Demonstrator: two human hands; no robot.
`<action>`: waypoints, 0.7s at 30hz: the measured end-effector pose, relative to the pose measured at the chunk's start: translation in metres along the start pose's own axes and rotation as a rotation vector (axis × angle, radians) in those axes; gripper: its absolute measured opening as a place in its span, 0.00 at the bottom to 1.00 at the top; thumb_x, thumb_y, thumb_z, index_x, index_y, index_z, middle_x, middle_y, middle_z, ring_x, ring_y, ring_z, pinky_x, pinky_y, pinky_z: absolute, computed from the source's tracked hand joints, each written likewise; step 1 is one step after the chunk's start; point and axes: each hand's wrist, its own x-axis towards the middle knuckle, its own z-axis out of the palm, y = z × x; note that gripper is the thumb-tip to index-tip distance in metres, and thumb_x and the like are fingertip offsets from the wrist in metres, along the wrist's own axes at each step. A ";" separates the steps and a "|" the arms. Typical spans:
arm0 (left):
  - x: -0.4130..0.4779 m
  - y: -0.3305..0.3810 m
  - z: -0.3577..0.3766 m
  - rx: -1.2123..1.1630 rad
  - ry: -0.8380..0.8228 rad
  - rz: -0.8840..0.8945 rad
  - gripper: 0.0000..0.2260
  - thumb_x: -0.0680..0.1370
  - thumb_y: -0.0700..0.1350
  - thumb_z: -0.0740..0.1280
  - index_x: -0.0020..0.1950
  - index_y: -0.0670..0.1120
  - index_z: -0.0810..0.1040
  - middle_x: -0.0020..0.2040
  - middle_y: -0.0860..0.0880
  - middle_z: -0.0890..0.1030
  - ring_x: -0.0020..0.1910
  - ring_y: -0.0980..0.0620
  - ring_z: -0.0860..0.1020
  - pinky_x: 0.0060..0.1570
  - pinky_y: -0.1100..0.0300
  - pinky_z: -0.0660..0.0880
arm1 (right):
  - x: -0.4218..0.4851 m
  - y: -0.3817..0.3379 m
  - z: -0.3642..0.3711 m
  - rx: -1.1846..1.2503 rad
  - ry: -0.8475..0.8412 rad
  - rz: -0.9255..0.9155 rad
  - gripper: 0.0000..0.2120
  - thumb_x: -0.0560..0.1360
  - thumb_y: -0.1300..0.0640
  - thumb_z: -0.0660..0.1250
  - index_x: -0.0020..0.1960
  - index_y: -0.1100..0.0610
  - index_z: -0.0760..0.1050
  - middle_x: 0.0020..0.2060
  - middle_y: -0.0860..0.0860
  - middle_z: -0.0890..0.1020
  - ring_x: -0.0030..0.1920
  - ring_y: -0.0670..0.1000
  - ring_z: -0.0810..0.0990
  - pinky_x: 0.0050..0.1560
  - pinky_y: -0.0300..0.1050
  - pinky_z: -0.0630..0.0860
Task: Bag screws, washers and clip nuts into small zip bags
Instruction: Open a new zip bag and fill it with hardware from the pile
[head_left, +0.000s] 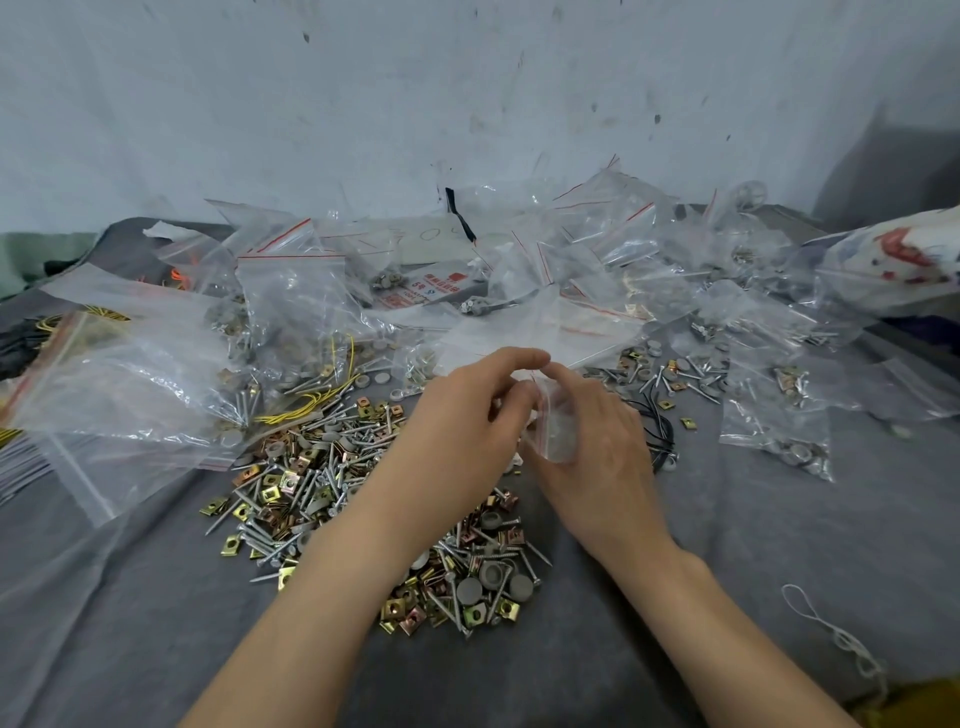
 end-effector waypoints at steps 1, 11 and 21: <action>-0.001 0.001 -0.001 0.021 -0.004 0.018 0.14 0.83 0.43 0.62 0.67 0.56 0.75 0.39 0.59 0.81 0.31 0.68 0.75 0.32 0.75 0.67 | 0.000 0.000 0.000 0.002 0.005 0.000 0.29 0.74 0.45 0.67 0.73 0.49 0.65 0.57 0.48 0.79 0.57 0.53 0.78 0.62 0.44 0.64; -0.003 0.008 -0.006 -0.170 0.005 0.054 0.14 0.83 0.42 0.59 0.65 0.55 0.76 0.48 0.58 0.84 0.31 0.60 0.78 0.33 0.70 0.73 | 0.002 0.000 -0.002 0.067 0.063 0.033 0.28 0.73 0.43 0.65 0.71 0.50 0.68 0.55 0.48 0.79 0.56 0.46 0.74 0.60 0.37 0.61; -0.001 -0.018 -0.014 0.258 -0.079 -0.175 0.12 0.83 0.47 0.59 0.65 0.56 0.74 0.51 0.57 0.82 0.40 0.62 0.79 0.37 0.64 0.77 | 0.003 -0.003 -0.005 0.094 0.075 0.053 0.25 0.75 0.41 0.64 0.69 0.50 0.70 0.54 0.48 0.79 0.55 0.42 0.73 0.61 0.40 0.64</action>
